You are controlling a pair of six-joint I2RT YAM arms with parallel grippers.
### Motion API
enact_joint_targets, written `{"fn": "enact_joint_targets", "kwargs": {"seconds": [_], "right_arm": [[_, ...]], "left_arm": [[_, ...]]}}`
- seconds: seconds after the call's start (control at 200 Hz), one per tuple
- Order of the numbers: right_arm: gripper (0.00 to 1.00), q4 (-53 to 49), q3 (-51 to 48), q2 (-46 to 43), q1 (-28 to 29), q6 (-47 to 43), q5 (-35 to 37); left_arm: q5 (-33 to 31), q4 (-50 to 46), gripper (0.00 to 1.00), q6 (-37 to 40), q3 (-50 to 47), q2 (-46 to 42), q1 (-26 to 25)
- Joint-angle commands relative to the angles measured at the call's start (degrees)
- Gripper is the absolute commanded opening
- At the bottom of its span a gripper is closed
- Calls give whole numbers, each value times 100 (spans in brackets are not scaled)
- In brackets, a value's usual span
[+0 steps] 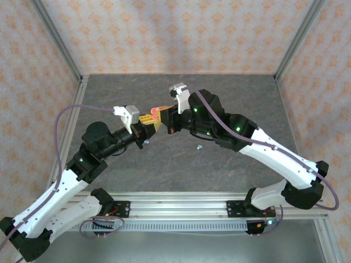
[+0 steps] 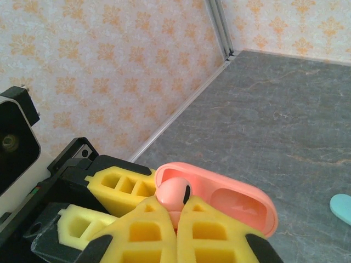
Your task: Insert the wireless bluetooth earbuds into the charging case
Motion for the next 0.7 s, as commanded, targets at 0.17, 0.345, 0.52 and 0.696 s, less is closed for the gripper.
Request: {"fn": "enact_joint_targets", "kwargs": {"seconds": [0.17, 0.345, 0.52, 0.696], "right_arm": [[0, 172, -107, 64, 85, 293, -12], [0, 157, -71, 165, 129, 422, -52], [0, 38, -25, 265, 144, 495, -72], [0, -183, -30, 238, 140, 407, -8]], "left_arm": [[-114, 241, 0, 97, 22, -117, -68], [-172, 176, 0, 140, 31, -131, -67], [-194, 121, 0, 189, 65, -143, -66], [-242, -27, 0, 275, 128, -209, -66]]}}
